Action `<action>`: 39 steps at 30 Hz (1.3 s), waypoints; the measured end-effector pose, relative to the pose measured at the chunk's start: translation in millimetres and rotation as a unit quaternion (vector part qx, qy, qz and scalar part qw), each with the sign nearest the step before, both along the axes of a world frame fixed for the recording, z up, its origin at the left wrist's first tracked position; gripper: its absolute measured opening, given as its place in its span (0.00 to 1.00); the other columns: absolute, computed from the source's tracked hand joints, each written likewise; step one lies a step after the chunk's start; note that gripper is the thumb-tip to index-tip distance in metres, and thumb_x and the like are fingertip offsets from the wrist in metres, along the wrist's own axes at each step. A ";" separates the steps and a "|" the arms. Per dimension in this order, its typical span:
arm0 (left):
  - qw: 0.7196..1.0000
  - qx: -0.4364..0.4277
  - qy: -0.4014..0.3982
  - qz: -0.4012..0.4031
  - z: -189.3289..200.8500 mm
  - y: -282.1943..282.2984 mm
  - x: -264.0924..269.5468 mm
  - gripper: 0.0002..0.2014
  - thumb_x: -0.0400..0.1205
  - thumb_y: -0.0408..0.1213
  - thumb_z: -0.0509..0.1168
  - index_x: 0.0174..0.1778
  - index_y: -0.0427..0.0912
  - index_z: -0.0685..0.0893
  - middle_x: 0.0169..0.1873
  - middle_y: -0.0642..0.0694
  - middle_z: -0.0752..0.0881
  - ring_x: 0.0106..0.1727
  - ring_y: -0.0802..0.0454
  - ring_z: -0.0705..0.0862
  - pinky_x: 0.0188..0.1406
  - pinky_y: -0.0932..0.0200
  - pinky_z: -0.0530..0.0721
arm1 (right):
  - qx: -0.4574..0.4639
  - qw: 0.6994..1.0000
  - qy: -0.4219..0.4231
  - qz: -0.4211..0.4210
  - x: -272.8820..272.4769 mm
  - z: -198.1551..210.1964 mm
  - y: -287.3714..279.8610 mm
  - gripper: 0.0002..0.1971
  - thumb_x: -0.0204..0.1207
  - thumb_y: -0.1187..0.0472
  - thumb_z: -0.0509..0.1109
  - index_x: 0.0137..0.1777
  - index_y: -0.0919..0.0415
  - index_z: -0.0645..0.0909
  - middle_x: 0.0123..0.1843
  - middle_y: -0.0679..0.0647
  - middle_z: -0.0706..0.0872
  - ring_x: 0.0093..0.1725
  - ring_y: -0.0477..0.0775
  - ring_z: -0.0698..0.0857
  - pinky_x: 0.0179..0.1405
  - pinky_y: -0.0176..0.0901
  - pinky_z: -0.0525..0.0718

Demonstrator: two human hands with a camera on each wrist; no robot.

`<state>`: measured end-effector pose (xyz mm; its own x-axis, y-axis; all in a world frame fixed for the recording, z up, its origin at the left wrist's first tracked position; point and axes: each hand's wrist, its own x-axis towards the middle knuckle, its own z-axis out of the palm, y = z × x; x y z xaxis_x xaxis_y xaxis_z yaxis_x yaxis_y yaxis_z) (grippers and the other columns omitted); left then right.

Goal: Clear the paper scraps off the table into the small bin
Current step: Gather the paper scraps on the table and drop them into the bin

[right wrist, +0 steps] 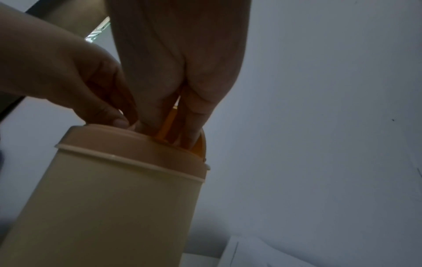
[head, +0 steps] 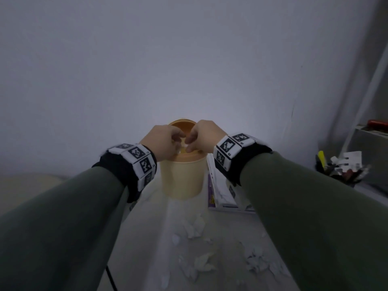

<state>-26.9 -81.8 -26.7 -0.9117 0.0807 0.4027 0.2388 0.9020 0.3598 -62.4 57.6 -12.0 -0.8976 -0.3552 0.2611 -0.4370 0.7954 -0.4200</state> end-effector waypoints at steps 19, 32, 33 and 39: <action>0.963 -0.146 -0.164 -0.159 -39.0 122.7 5.4 0.17 0.77 0.43 0.72 0.62 0.48 0.86 0.61 0.50 0.86 0.61 0.53 0.83 0.53 0.66 0.75 | 0.240 0.964 -0.062 -0.099 -25.5 -53.1 125.0 0.23 0.78 0.62 0.69 0.74 0.57 0.74 0.76 0.56 0.75 0.74 0.55 0.75 0.71 0.43 0.73; 0.967 -0.129 -0.138 -0.172 -66.3 124.9 -3.2 0.11 0.80 0.36 0.65 0.55 0.48 0.89 0.55 0.49 0.89 0.55 0.53 0.85 0.44 0.71 0.71 | 0.254 0.964 -0.055 -0.062 -20.6 -62.3 118.7 0.15 0.79 0.68 0.66 0.64 0.61 0.84 0.67 0.57 0.85 0.66 0.56 0.82 0.52 0.36 0.78; 0.965 -0.140 -0.136 -0.176 -66.7 125.8 -1.0 0.12 0.81 0.36 0.63 0.57 0.47 0.88 0.57 0.49 0.88 0.57 0.52 0.84 0.46 0.71 0.71 | 0.254 0.963 -0.058 -0.068 -16.6 -59.5 119.5 0.14 0.79 0.67 0.67 0.63 0.61 0.85 0.65 0.57 0.86 0.64 0.56 0.84 0.44 0.34 0.78; 0.965 -0.169 -0.116 -0.166 -53.6 123.6 14.2 0.16 0.84 0.33 0.57 0.63 0.45 0.85 0.63 0.46 0.84 0.65 0.48 0.81 0.62 0.63 0.74 | 0.236 0.964 -0.083 -0.087 4.4 -37.4 130.6 0.12 0.75 0.67 0.72 0.58 0.60 0.89 0.57 0.57 0.90 0.33 0.47 0.79 0.32 0.31 0.80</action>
